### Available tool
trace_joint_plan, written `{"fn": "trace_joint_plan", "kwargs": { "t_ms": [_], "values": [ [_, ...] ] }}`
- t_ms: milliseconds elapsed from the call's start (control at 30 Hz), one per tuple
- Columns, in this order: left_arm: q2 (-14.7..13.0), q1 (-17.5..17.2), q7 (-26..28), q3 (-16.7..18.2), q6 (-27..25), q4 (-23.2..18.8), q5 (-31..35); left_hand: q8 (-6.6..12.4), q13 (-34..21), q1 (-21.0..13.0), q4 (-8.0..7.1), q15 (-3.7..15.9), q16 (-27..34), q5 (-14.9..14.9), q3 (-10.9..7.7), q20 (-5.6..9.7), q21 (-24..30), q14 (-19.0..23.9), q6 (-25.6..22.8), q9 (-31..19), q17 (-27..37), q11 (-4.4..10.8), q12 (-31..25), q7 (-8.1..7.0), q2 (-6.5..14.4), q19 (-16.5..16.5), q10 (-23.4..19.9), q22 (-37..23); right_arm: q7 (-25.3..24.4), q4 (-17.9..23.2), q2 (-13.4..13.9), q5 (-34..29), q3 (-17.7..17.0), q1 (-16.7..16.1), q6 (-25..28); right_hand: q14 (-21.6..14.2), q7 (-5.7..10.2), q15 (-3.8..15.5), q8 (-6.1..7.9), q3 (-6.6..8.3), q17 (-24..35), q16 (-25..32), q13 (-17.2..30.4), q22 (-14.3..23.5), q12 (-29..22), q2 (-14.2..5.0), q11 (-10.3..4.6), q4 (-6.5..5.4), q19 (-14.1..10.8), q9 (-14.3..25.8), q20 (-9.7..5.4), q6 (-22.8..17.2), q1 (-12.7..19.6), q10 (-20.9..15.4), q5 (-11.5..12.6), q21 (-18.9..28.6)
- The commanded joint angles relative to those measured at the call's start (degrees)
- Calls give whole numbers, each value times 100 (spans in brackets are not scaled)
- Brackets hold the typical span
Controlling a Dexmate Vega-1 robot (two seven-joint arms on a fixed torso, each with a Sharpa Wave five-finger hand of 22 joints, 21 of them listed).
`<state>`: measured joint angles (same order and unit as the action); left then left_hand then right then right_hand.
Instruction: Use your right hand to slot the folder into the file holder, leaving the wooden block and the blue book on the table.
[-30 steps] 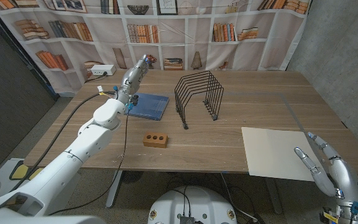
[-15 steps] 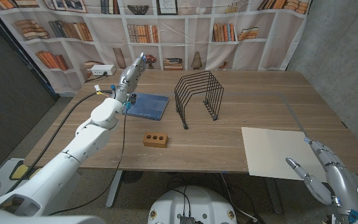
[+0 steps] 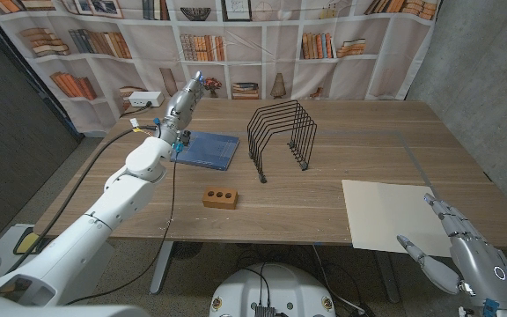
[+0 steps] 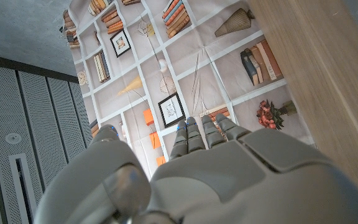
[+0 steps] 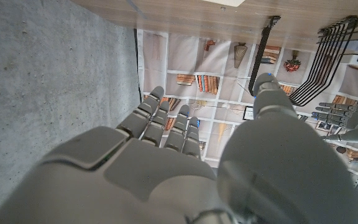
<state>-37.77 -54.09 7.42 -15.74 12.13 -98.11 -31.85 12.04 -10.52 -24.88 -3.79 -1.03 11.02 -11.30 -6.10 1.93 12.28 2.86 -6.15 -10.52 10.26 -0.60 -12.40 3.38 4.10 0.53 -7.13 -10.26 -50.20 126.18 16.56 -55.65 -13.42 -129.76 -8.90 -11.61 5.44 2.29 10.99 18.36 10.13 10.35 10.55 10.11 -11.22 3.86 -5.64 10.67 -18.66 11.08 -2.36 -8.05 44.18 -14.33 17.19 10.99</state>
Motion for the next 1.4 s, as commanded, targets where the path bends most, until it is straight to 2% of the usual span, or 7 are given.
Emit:
{"fn": "trace_joint_plan", "kwargs": {
  "t_ms": [33, 267, 500, 800, 1000, 1200, 1400],
  "values": [
    [-38, -79, 81, 78, -16, -63, 12, -38, -23, 15, 19, 26, -10, -8, -4, 2, -15, 43, -37, -18, 17, 21, 31, -3, 17, -28, -25, -13, 47, 172, 479, -181, 242, -226, 810, 38, -20, 578, 3, 78, 11, -10, 26, 14, 1, -19, -21, -21, 37, 9, -817, 20, 169, 32, 41, -6],
    [-41, -113, 129, 94, -33, -97, 31, -39, -24, 11, 19, 19, -11, -7, -4, 0, -16, 46, -42, -19, 17, 8, 38, -3, 26, -33, -19, -13, 66, 44, 719, -216, 403, -213, 1145, 10, -35, 570, 66, 90, 21, 19, 25, 21, -46, -87, -16, -88, 41, 10, -811, -91, 269, -62, 26, 4],
    [-28, -91, 111, 71, -40, -85, 42, -40, -24, 3, 20, 19, -4, -6, -7, -7, 0, 69, -48, -19, 17, -7, 39, 1, 40, -83, -31, -13, 155, -165, 1033, -156, 540, -160, 1434, -6, -13, 576, 85, 75, 21, 27, 25, 24, -64, -91, -52, -106, 42, 10, -807, -129, 301, -103, 9, 10],
    [24, -135, 193, 68, -70, -141, 18, -32, -25, -27, 26, 15, 30, -3, -22, -50, 29, 182, -91, -20, 17, -10, 23, -7, 85, -194, -106, -13, 137, -373, 1274, 20, 689, -118, 1820, 58, 13, 572, 95, 72, 22, 8, 24, 33, -51, -118, -83, -123, 155, 10, -792, -138, 398, -67, -15, -18],
    [43, -144, 207, 77, -17, -167, 38, -24, -25, -40, 29, 20, 35, -2, -29, -55, 31, 214, -120, -21, 17, 6, 25, -1, 101, -213, -114, -13, 84, -563, 1424, 90, 836, -15, 2138, 31, 7, 565, 140, 82, 22, 24, 23, 40, -80, -159, -64, -132, 158, 9, -792, -251, 488, -138, -34, 1],
    [124, -82, 84, 53, 122, -29, -22, -31, -26, -54, 32, 7, 32, -1, -36, -79, 30, 224, -115, -21, 17, -7, 34, -2, 119, -225, -107, -13, 90, -834, 1627, -46, 1075, 198, 2726, 20, 54, 560, 165, 28, 42, 39, 24, 45, -92, -147, -50, -207, 160, 9, -786, -327, 399, -171, -67, 13],
    [163, -74, 34, 50, 197, 64, -60, -35, -26, -68, 36, -14, 29, 1, -44, -85, 26, 235, -113, -22, 17, -22, 38, -5, 136, -233, -109, -12, -15, -906, 1871, 48, 1251, 292, 3018, 40, 105, 546, 170, 0, 47, 33, 25, 48, -93, -130, -62, -231, 183, 10, -778, -347, 366, -175, -85, 12]
  ]
}}
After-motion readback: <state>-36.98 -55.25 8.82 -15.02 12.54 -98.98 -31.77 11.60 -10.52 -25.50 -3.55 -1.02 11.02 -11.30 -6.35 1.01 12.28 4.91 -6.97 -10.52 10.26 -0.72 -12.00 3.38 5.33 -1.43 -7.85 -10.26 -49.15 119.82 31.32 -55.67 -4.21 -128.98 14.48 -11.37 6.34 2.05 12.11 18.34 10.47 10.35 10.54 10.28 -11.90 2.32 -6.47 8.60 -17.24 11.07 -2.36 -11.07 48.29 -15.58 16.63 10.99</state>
